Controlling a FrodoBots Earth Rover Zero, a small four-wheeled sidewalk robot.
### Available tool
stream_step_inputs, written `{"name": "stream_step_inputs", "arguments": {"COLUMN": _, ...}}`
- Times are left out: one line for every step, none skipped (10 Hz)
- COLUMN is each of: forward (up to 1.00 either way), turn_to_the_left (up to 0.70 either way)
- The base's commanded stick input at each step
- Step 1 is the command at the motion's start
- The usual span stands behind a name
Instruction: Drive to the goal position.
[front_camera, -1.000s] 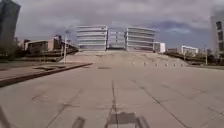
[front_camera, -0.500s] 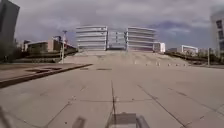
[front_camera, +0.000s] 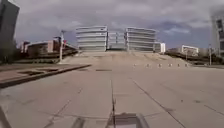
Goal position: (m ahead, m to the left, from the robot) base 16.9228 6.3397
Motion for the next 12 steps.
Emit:
{"name": "stream_step_inputs", "arguments": {"forward": 1.0, "turn_to_the_left": 0.0}}
{"name": "stream_step_inputs", "arguments": {"forward": 1.0, "turn_to_the_left": 0.0}}
{"name": "stream_step_inputs", "arguments": {"forward": 1.0, "turn_to_the_left": 0.0}}
{"name": "stream_step_inputs", "arguments": {"forward": 1.0, "turn_to_the_left": 0.0}}
{"name": "stream_step_inputs", "arguments": {"forward": 1.0, "turn_to_the_left": 0.0}}
{"name": "stream_step_inputs", "arguments": {"forward": 1.0, "turn_to_the_left": 0.0}}
{"name": "stream_step_inputs", "arguments": {"forward": 1.0, "turn_to_the_left": 0.0}}
{"name": "stream_step_inputs", "arguments": {"forward": 1.0, "turn_to_the_left": 0.0}}
{"name": "stream_step_inputs", "arguments": {"forward": 1.0, "turn_to_the_left": 0.0}}
{"name": "stream_step_inputs", "arguments": {"forward": 1.0, "turn_to_the_left": 0.0}}
{"name": "stream_step_inputs", "arguments": {"forward": 1.0, "turn_to_the_left": 0.0}}
{"name": "stream_step_inputs", "arguments": {"forward": 1.0, "turn_to_the_left": 0.0}}
